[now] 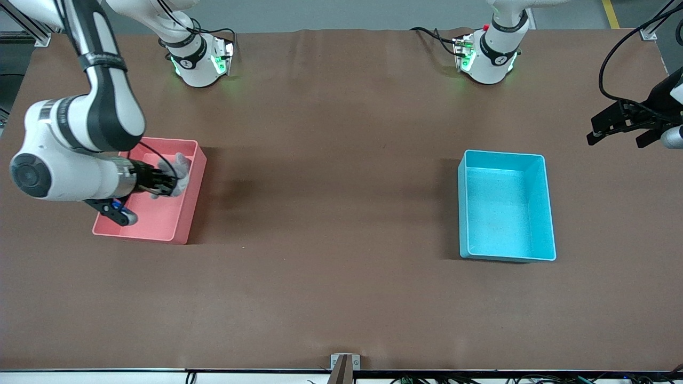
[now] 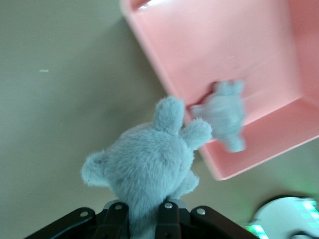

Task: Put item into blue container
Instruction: 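Lift the gray plush and carry it to the table middle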

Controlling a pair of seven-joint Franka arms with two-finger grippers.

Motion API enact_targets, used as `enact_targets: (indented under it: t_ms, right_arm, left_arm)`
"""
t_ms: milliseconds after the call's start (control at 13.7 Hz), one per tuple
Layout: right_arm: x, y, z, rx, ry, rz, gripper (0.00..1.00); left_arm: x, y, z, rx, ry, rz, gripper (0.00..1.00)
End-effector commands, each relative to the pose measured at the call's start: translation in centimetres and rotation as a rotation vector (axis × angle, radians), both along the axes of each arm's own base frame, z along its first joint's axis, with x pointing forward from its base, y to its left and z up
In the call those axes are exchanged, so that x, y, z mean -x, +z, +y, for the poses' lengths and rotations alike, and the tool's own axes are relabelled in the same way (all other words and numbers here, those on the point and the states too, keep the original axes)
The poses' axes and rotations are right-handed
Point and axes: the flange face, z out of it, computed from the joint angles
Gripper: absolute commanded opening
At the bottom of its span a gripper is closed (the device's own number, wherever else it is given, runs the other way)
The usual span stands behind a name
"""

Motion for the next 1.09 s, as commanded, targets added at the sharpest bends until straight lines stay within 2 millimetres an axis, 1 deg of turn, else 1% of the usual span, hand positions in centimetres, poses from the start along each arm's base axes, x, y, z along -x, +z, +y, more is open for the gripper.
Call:
enact_targets:
  t_ms: [0,146,219,365,511,657,803,876,1022]
  right_arm:
    - [0.1,-0.4,7.4,0.021,-0.078,-0.072,0.03]
    - [0.8,-2.4,13.6,0.05,-0.147,-0.111,0.03]
    - [1.5,-3.5,16.6,0.061,-0.168,-0.128,0.03]
    - [2.6,-6.2,21.5,0.08,-0.225,-0.168,0.03]
    - [3.9,-9.1,25.9,0.087,-0.264,-0.203,0.03]
    - [4.8,-11.6,29.4,0.086,-0.301,-0.233,0.03]
    - [5.2,-13.5,32.1,0.107,-0.327,-0.248,0.03]
    - [5.1,-14.2,33.1,0.121,-0.342,-0.258,0.03]
    - [5.7,-15.3,34.8,0.143,-0.357,-0.273,0.03]
  left_arm:
    - [0.1,0.5,-0.1,-0.021,-0.018,-0.013,1.0]
    - [0.1,0.6,-0.1,-0.021,-0.018,-0.015,1.0]
    - [0.1,0.6,-0.1,-0.022,-0.018,-0.015,1.0]
    - [0.1,0.6,-0.1,-0.022,-0.018,-0.015,1.0]
    - [0.1,0.6,-0.1,-0.021,-0.018,-0.015,1.0]
    - [0.1,0.6,-0.2,-0.021,-0.019,-0.015,1.0]
    - [0.1,0.6,-0.2,-0.021,-0.019,-0.015,1.0]
    - [0.1,0.6,-0.1,-0.021,-0.018,-0.015,1.0]
    - [0.0,0.5,-0.1,-0.021,-0.015,-0.013,1.0]
